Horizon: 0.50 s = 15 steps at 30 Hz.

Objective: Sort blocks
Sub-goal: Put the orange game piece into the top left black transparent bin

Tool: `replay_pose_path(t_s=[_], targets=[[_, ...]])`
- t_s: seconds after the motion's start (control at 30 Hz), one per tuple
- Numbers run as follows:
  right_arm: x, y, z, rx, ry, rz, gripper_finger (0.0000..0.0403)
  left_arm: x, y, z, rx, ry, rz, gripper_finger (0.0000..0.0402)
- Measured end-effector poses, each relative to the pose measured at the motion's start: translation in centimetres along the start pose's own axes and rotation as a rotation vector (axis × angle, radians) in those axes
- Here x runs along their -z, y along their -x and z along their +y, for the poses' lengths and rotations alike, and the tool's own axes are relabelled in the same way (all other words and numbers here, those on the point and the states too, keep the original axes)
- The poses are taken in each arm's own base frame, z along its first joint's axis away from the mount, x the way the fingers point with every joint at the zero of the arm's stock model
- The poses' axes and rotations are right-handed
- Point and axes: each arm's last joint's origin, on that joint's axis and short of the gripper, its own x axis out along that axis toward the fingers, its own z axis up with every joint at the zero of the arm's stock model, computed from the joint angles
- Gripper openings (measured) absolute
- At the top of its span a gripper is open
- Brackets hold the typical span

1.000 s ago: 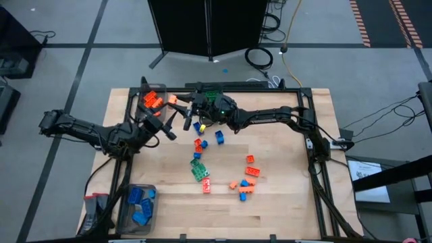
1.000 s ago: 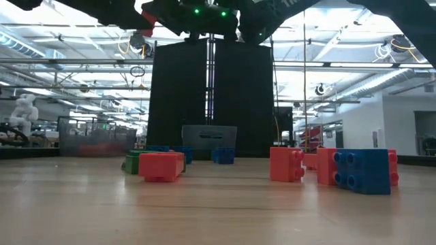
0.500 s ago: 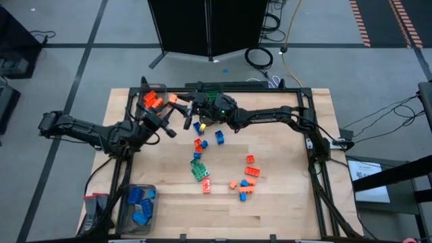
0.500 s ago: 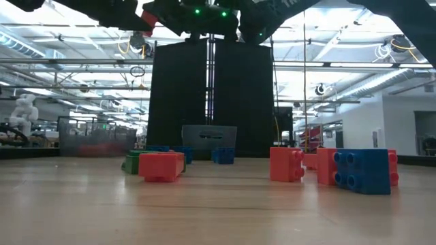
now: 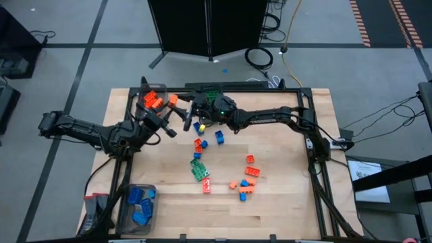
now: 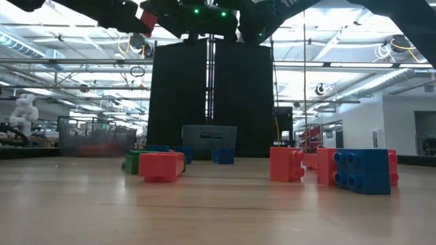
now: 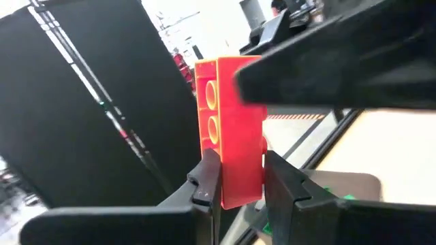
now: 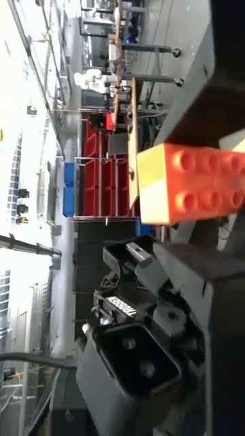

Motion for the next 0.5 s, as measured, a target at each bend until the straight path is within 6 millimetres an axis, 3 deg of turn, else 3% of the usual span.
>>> replay_pose_path(t_s=[0.17, 0.33, 0.5], targets=[[-1.4, 0.1, -0.1, 0.006, 0.013, -0.049, 0.0274, 0.5, -0.5, 0.4, -0.100, -0.059, 0.075, 0.0059], [-3.5, 0.5, -0.3, 0.073, 0.088, -0.008, 0.0269, 1.2, -1.5, 1.0, -0.155, -0.016, 0.118, 0.0059], [-7.0, 1.6, 0.1, 0.068, 0.214, 0.091, 0.0258, 4.0, -3.2, 2.1, -0.270, 0.004, 0.241, 0.0059]])
